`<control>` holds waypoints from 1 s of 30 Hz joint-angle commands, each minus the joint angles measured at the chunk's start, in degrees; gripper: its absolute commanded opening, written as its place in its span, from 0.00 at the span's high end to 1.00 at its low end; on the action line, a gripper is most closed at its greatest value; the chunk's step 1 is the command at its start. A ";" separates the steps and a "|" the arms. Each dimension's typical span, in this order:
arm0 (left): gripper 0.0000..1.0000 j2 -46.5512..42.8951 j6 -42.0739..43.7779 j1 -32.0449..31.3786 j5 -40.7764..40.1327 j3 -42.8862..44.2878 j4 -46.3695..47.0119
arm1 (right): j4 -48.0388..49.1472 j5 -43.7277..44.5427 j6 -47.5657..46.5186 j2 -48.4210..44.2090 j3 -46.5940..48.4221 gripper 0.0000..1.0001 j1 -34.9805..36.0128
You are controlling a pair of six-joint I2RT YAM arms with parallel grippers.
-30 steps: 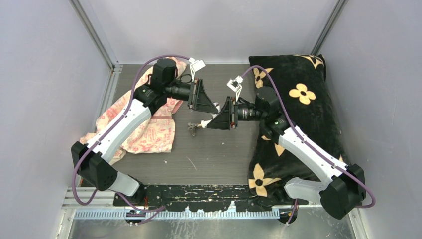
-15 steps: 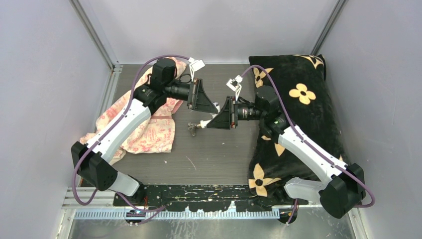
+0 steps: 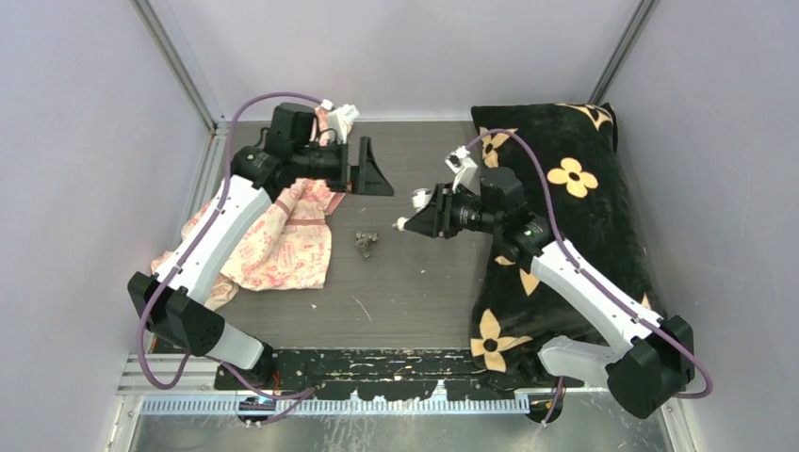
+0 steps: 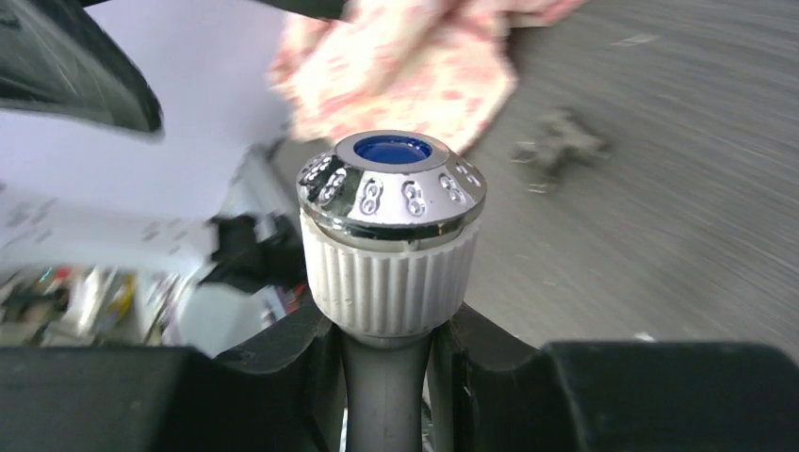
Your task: Install the water faucets
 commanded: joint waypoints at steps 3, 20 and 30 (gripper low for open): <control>0.00 -4.60 1.77 3.80 -29.40 -5.64 -7.39 | -10.47 28.60 -0.13 -5.88 -1.21 0.99 -6.87; 0.19 -1.40 -9.24 -7.69 -46.74 -31.89 14.16 | -6.71 35.53 2.60 -8.39 -4.23 0.99 -8.13; 0.28 9.84 -9.77 -7.54 -47.78 -29.67 17.91 | -6.48 31.96 3.52 -7.86 -4.22 0.99 -8.10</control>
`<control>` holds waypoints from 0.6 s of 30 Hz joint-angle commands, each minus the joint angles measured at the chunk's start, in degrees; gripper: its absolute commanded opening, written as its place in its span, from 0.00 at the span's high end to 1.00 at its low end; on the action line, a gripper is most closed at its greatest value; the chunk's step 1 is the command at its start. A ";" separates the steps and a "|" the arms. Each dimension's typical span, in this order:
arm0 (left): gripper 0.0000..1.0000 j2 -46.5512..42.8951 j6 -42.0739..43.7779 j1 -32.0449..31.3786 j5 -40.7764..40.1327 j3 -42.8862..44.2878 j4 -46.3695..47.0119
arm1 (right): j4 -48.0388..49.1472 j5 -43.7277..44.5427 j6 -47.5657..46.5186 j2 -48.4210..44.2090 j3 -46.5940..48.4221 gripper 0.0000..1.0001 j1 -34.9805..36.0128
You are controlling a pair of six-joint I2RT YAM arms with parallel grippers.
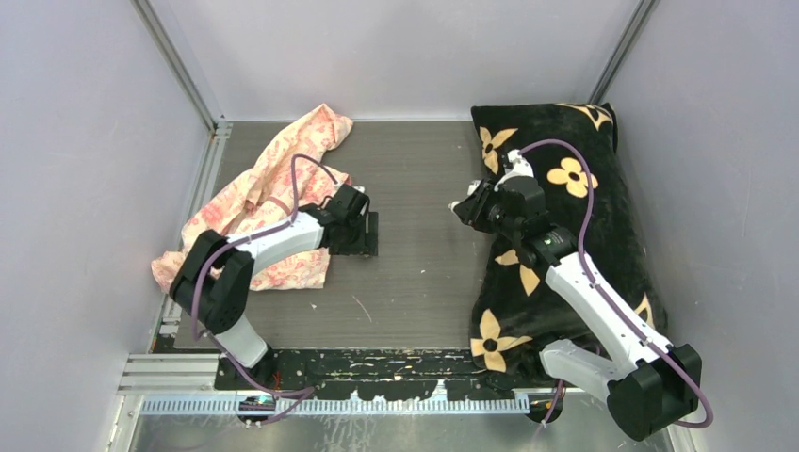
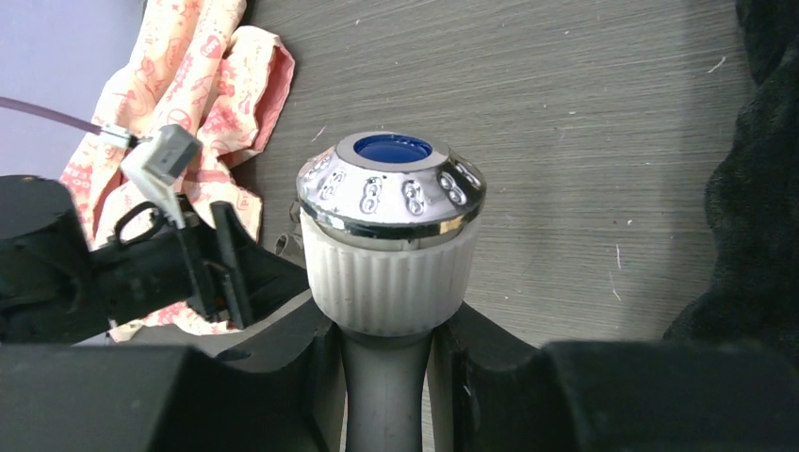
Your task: Install the water faucets
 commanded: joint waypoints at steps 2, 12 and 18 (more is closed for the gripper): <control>0.33 3.73 -0.24 0.35 -2.65 2.77 4.95 | 4.17 -0.82 0.83 -1.29 0.33 0.99 0.26; 0.56 9.69 2.96 0.83 -1.83 5.38 7.13 | 3.66 -2.17 0.46 -1.11 0.19 0.99 0.24; 0.95 10.20 4.82 1.79 -1.43 6.94 5.24 | 3.09 -4.82 -0.94 0.17 0.47 0.99 0.29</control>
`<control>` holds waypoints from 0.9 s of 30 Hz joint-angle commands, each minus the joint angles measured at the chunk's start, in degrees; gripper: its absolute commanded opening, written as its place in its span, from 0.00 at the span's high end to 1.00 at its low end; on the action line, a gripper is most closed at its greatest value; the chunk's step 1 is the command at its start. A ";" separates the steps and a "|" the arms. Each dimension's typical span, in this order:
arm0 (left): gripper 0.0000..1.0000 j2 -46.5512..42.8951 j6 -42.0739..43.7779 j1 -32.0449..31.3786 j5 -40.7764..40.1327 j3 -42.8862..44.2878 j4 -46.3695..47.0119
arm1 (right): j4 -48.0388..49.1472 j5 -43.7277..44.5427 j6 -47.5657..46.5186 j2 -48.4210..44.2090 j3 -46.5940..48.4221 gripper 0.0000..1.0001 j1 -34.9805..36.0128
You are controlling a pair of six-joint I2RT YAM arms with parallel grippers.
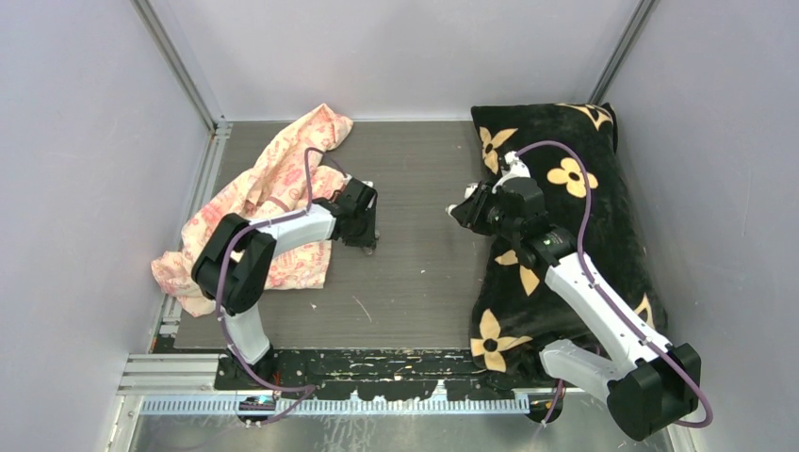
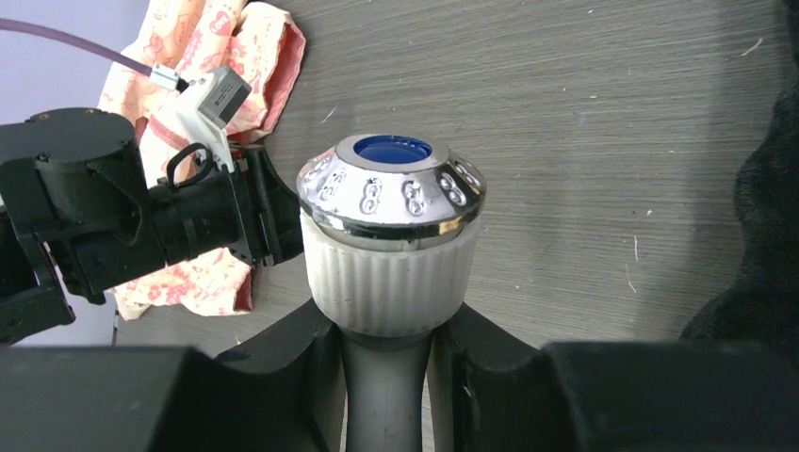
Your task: Install the water faucets
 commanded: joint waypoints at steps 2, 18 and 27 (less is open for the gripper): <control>1.00 -0.74 3.45 0.87 -0.95 3.15 -1.96 | 3.61 -4.16 -1.92 0.67 0.94 0.99 0.33; 1.00 -31.78 20.66 1.23 8.64 0.40 3.94 | 38.84 5.33 -36.25 -5.17 -7.84 0.99 21.15; 1.00 -39.67 26.84 1.13 15.11 -8.62 18.09 | 39.32 8.57 -49.28 -4.19 -4.46 0.99 27.53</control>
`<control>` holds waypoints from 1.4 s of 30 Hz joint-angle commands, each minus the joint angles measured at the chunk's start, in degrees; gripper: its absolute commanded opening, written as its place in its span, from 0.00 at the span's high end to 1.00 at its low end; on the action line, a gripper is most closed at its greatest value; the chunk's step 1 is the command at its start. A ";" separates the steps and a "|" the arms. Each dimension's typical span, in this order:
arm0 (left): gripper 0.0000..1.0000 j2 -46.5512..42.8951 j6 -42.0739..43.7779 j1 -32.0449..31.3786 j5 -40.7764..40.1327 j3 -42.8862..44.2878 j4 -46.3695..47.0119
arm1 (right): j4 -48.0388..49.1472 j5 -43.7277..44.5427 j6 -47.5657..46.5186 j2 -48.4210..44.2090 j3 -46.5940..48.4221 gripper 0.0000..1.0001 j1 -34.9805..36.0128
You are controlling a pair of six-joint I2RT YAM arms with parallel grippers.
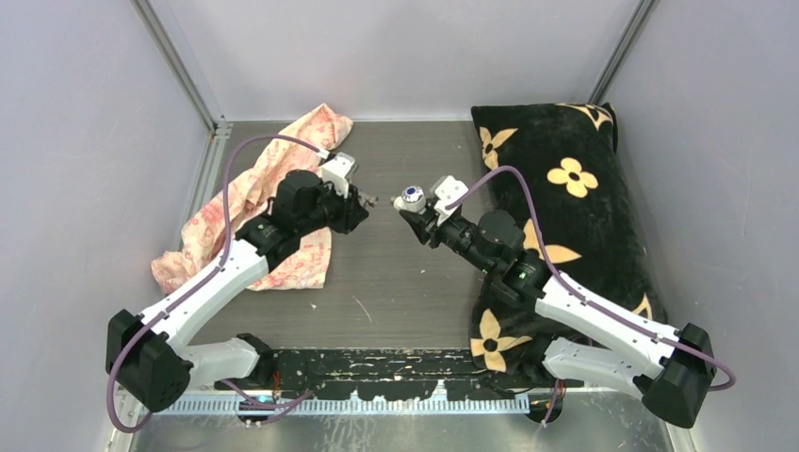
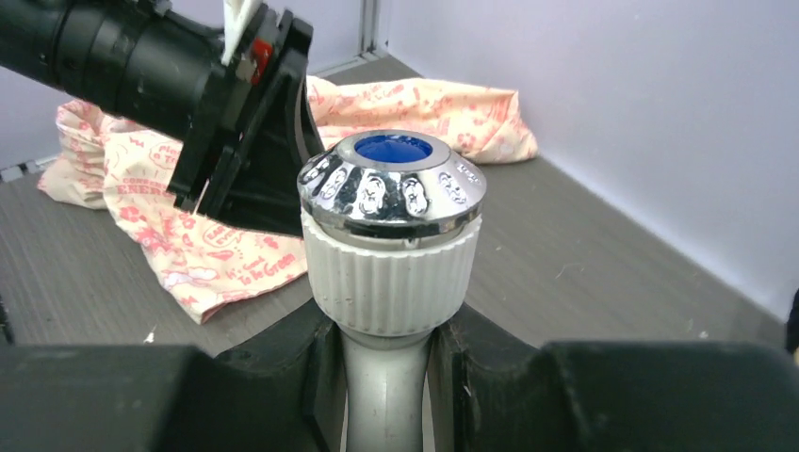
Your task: Install the water faucets
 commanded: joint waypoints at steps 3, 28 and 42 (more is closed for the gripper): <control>1.00 -9.12 4.54 0.13 5.31 -7.97 21.99 | 11.15 6.22 -15.05 -1.41 -0.45 0.99 4.72; 1.00 -17.49 -4.42 10.93 20.48 -21.57 45.79 | 19.30 0.16 -42.02 -0.69 -4.52 0.99 7.95; 1.00 -18.84 -3.08 10.96 24.54 -22.72 49.20 | 12.07 -9.45 -49.77 -1.78 0.45 0.99 10.12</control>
